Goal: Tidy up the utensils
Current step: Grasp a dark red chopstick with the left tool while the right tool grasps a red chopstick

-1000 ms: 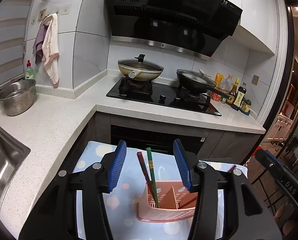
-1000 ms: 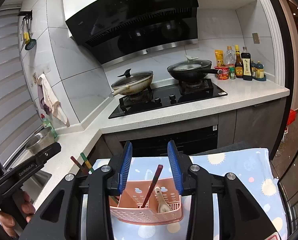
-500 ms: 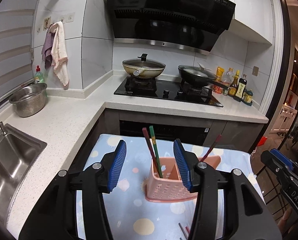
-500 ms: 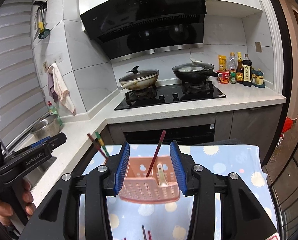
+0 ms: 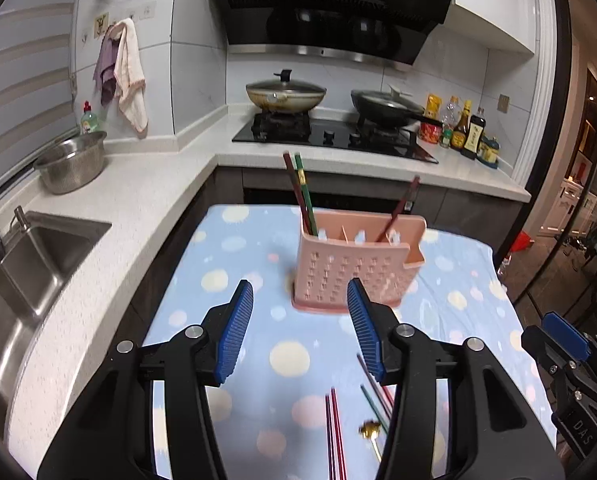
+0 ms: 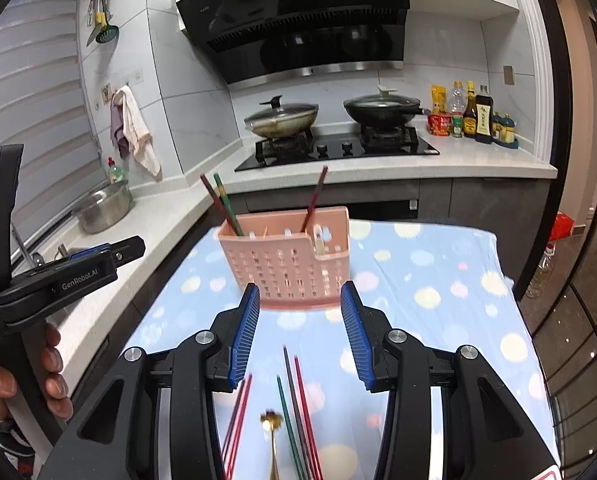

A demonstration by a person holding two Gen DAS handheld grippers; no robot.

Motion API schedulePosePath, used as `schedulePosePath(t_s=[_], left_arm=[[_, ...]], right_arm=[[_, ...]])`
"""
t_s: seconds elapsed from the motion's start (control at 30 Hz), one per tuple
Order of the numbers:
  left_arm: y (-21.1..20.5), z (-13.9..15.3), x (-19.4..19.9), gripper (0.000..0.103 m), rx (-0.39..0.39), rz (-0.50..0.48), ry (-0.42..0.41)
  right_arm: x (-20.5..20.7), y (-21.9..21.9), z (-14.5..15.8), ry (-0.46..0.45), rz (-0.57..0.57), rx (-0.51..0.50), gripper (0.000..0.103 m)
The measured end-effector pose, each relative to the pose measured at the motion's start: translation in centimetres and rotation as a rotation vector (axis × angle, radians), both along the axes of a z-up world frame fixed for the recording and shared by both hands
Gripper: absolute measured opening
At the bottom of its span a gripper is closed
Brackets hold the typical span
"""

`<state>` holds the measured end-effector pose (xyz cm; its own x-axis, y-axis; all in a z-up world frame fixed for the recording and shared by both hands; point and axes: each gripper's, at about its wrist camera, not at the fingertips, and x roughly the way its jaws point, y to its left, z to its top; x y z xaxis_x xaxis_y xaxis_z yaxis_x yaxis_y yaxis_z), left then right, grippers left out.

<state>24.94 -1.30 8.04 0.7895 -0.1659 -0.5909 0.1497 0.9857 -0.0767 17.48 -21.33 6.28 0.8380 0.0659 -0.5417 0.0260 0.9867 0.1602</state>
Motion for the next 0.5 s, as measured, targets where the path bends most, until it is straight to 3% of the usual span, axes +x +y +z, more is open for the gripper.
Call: schedulePosePath(t_s=[0.5], left_arm=[[0.4, -10.1, -8.5, 0.047, 0.005, -0.029, 0.201]], right_arm=[[-7.9, -2.2, -10.2, 0.223, -0.068, 0.021, 0.041]])
